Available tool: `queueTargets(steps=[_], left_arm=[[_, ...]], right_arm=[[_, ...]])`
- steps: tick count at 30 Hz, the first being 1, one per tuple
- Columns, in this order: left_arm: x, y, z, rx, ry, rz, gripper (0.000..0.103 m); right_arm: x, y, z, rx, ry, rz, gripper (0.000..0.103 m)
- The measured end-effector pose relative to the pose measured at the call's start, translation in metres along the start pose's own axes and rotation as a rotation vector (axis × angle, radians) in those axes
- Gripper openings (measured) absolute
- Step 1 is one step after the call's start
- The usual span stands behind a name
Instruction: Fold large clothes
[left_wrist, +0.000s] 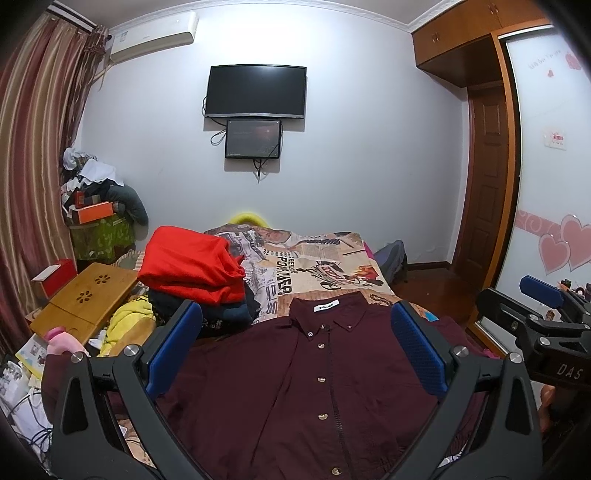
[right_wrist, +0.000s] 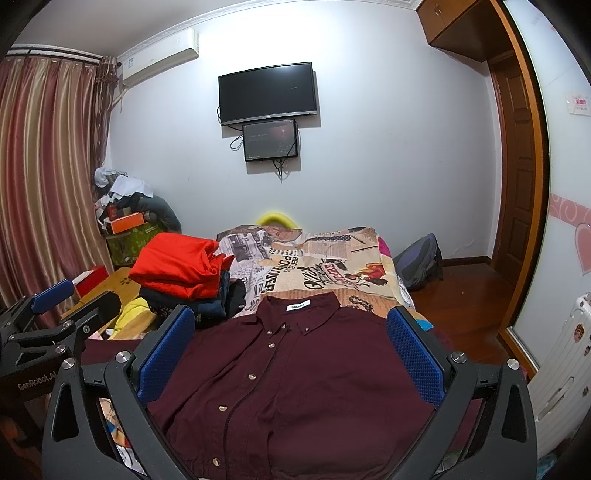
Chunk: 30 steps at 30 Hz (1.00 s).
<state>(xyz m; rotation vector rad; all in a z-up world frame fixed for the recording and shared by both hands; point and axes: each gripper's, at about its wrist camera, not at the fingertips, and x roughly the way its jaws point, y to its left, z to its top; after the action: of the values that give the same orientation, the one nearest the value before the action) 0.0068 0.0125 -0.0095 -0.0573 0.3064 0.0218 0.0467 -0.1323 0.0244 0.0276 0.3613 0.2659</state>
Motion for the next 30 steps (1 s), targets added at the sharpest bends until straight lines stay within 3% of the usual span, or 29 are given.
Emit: queueTargets(steps=[30], left_arm=[[-0.0002,-0.0012,0.0008,-0.001,0.005,-0.006,0.103]], right_arm=[[0.0034,0.0008,-0.0008,0.003,0.007,-0.002,0.103]])
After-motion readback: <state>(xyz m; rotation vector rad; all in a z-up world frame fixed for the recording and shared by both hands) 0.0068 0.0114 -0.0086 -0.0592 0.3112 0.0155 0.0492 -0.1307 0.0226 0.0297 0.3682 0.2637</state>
